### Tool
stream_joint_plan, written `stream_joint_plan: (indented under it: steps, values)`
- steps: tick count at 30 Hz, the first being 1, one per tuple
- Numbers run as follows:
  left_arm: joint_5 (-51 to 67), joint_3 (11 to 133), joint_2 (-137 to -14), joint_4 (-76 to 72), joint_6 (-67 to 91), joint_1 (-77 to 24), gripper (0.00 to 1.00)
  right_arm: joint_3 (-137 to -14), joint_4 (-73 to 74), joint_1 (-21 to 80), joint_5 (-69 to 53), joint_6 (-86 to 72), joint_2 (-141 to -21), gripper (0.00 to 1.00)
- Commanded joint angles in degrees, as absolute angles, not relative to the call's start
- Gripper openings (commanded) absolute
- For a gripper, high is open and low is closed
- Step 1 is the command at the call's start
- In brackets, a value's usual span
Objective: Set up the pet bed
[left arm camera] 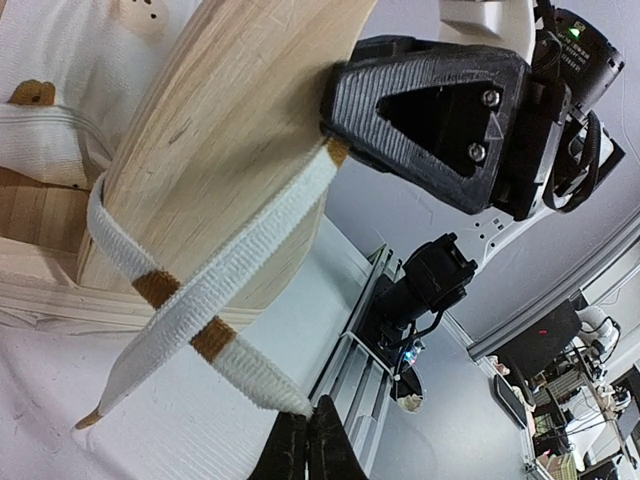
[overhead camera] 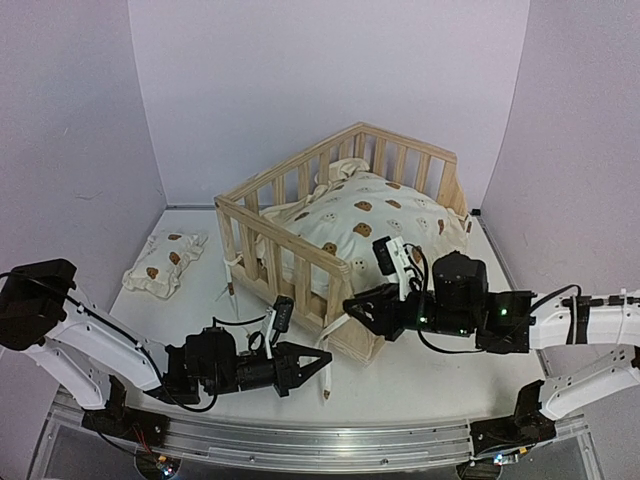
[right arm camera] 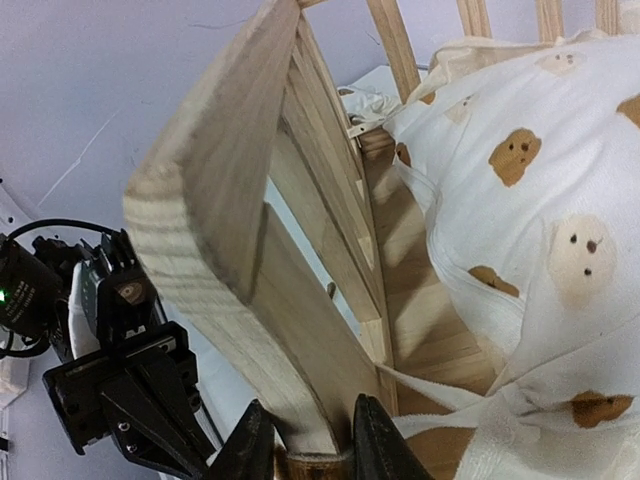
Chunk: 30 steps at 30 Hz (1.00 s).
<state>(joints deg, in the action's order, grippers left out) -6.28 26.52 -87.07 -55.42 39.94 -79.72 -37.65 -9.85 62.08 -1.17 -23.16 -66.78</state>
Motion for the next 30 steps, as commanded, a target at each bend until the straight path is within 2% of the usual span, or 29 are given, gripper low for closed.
stream_joint_plan:
  steps: [1, 4, 9, 12, 15, 16, 20, 24, 27, 30]
  values:
    - [-6.4, 27.6, -88.2, -55.7, 40.0, -79.6, 0.0, -32.3, 2.4, 63.0, -3.9, -29.6, -68.1, 0.34]
    - [-5.6, 28.6, -90.3, -55.5, 40.2, -79.5, 0.0, -31.8, 5.1, 63.9, -1.2, -27.8, -66.0, 0.43]
    - [-4.1, 29.7, -92.9, -55.5, 41.0, -79.0, 0.0, -28.7, 7.3, 63.9, 1.6, -28.8, -63.7, 0.47]
    - [-2.6, 30.1, -93.9, -55.5, 41.7, -78.6, 0.0, -28.4, 8.6, 64.2, -0.7, -31.2, -61.8, 0.56]
    - [-0.3, 30.7, -94.3, -55.5, 42.9, -78.2, 0.0, -29.6, 9.6, 65.4, -2.7, -33.8, -55.9, 0.71]
    - [0.7, 30.9, -94.4, -55.5, 43.2, -78.1, 0.0, -29.4, 9.4, 65.6, -3.6, -33.8, -54.6, 0.72]
    - [2.2, 31.1, -94.8, -55.6, 45.7, -77.9, 0.0, -24.7, -0.1, 70.0, -4.8, -31.3, -55.3, 0.7]
    - [2.4, 31.3, -94.2, -55.8, 46.2, -77.8, 0.0, -19.4, -19.6, 79.3, 4.6, -28.1, -59.7, 0.67]
    - [2.2, 31.4, -93.5, -55.8, 46.4, -77.7, 0.0, -16.1, -32.3, 81.7, 10.4, -25.7, -64.2, 0.62]
    - [2.4, 31.2, -93.3, -55.8, 46.9, -77.4, 0.0, -15.2, -41.8, 82.3, 10.8, -23.2, -69.4, 0.61]
